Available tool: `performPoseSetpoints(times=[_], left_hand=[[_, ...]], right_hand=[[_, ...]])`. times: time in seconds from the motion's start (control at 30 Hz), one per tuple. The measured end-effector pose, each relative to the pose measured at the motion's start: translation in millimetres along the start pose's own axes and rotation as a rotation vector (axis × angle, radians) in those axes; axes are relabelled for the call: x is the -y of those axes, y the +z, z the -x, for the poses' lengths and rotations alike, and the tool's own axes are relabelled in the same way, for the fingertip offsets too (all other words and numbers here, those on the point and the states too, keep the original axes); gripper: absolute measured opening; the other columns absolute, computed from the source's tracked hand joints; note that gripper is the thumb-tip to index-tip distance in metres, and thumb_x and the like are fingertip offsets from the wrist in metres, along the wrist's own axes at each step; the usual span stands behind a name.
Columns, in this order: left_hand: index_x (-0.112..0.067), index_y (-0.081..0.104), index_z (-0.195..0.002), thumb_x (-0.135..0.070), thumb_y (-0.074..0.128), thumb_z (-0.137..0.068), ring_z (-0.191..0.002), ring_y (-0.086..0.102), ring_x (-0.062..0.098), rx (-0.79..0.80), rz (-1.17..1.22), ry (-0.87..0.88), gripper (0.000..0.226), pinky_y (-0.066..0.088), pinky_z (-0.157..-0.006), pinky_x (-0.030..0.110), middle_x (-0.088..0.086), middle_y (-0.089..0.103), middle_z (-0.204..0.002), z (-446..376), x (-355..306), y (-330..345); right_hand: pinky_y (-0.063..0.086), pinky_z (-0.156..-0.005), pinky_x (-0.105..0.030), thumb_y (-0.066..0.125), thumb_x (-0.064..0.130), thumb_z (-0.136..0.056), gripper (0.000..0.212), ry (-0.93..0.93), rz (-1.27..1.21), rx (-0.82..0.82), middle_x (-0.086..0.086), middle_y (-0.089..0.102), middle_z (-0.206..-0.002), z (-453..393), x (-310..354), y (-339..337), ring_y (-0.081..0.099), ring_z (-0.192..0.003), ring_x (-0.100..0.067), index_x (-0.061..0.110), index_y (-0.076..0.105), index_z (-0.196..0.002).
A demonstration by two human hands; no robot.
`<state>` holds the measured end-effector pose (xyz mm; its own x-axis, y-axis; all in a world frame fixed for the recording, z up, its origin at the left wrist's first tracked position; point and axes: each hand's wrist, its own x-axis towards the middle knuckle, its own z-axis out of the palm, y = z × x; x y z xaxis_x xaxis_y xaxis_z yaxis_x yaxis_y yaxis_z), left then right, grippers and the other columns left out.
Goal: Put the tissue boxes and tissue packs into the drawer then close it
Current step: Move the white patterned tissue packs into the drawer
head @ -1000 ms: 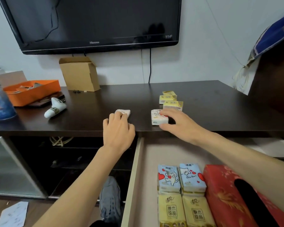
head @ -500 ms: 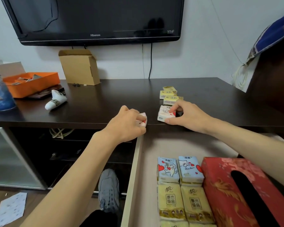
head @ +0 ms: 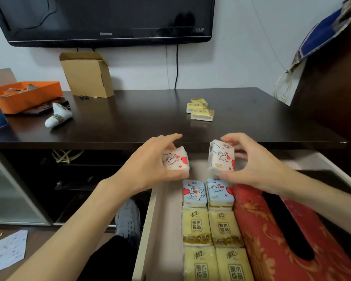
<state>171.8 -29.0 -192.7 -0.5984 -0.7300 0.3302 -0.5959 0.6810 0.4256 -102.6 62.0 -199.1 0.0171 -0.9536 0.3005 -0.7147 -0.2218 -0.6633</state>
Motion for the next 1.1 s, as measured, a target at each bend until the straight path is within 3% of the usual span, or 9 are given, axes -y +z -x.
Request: performPoseSetpoints(times=[0.1, 0.17, 0.3, 0.43, 0.6, 0.7, 0.87, 0.97, 1.1], left_hand=[[-0.045, 0.034, -0.146, -0.069, 0.077, -0.063, -0.107, 0.044, -0.005, 0.069, -0.064, 0.014, 0.096, 0.043, -0.087, 0.023, -0.025, 0.053, -0.115, 16, -20, 11], [-0.044, 0.036, -0.145, -0.066, 0.077, -0.064, -0.110, 0.046, 0.000, 0.095, -0.074, 0.027, 0.094, 0.046, -0.090, 0.026, -0.023, 0.053, -0.116, 24, -33, 19], [-0.040, 0.034, -0.145, -0.057, 0.079, -0.067, -0.115, 0.047, 0.005, 0.136, -0.087, 0.066, 0.091, 0.050, -0.095, 0.035, -0.018, 0.047, -0.126, 35, -46, 30], [-0.044, 0.037, -0.140, -0.055, 0.080, -0.070, -0.109, 0.049, 0.002, 0.140, 0.016, -0.024, 0.083, 0.055, -0.090, 0.035, -0.022, 0.043, -0.117, 34, -47, 26], [-0.037, 0.061, -0.116, -0.080, 0.046, -0.079, -0.089, 0.057, 0.007, 0.209, -0.168, -0.062, 0.059, 0.051, -0.070, 0.032, -0.014, 0.045, -0.111, 34, -56, 31], [-0.027, 0.062, -0.095, -0.077, 0.048, -0.082, -0.078, 0.055, 0.013, 0.255, -0.324, -0.060, 0.054, 0.034, -0.055, 0.029, -0.010, 0.048, -0.096, 37, -64, 44], [-0.026, 0.057, -0.080, -0.053, 0.056, -0.094, -0.065, 0.062, 0.012, 0.282, 0.031, -0.168, 0.030, 0.043, -0.050, 0.031, -0.006, 0.065, -0.072, 37, -62, 37], [-0.029, 0.060, -0.099, -0.028, 0.053, -0.099, -0.068, 0.069, 0.018, 0.303, 0.233, -0.219, 0.007, 0.054, -0.048, 0.037, 0.001, 0.071, -0.081, 39, -57, 27], [-0.030, 0.062, -0.101, -0.010, 0.049, -0.098, -0.074, 0.074, 0.026, 0.295, 0.393, -0.262, 0.024, 0.060, -0.048, 0.037, 0.009, 0.068, -0.096, 44, -55, 22]], right_hand=[[0.047, -0.093, -0.025, 0.078, 0.066, -0.064, 0.075, 0.008, 0.157, 0.099, 0.026, 0.055, -0.119, 30, 1, 0, 0.054, -0.115, 0.004, 0.044, 0.052, -0.131], [0.043, -0.090, -0.021, 0.070, 0.072, -0.065, 0.074, -0.008, 0.202, 0.168, 0.025, 0.053, -0.115, 44, 2, 2, 0.052, -0.112, 0.004, 0.044, 0.052, -0.131], [0.043, -0.088, -0.013, 0.081, 0.054, -0.070, 0.070, -0.016, 0.152, 0.156, 0.023, 0.052, -0.117, 51, 1, 2, 0.051, -0.112, 0.004, 0.040, 0.051, -0.132], [0.044, -0.085, -0.008, 0.087, 0.044, -0.072, 0.068, 0.014, 0.084, 0.095, 0.025, 0.053, -0.120, 48, -3, 2, 0.053, -0.112, 0.009, 0.042, 0.051, -0.130], [0.051, -0.084, -0.019, 0.084, 0.052, -0.071, 0.068, 0.003, 0.128, 0.075, 0.026, 0.052, -0.118, 49, -3, 4, 0.053, -0.111, 0.008, 0.046, 0.049, -0.128], [0.050, -0.084, -0.020, 0.083, 0.056, -0.072, 0.068, -0.007, 0.139, 0.066, 0.026, 0.052, -0.118, 49, -3, 5, 0.054, -0.111, 0.007, 0.044, 0.050, -0.130], [0.051, -0.089, -0.026, 0.083, 0.052, -0.074, 0.067, -0.012, 0.118, 0.084, 0.022, 0.053, -0.118, 49, -3, 5, 0.055, -0.110, 0.004, 0.039, 0.051, -0.132], [0.051, -0.089, -0.027, 0.082, 0.053, -0.073, 0.067, -0.021, 0.121, 0.089, 0.022, 0.053, -0.118, 50, -4, 5, 0.055, -0.111, 0.003, 0.039, 0.052, -0.132], [0.046, -0.087, -0.024, 0.080, 0.057, -0.075, 0.066, -0.071, 0.208, 0.156, 0.023, 0.051, -0.115, 52, -2, 7, 0.050, -0.112, 0.000, 0.040, 0.050, -0.132]])
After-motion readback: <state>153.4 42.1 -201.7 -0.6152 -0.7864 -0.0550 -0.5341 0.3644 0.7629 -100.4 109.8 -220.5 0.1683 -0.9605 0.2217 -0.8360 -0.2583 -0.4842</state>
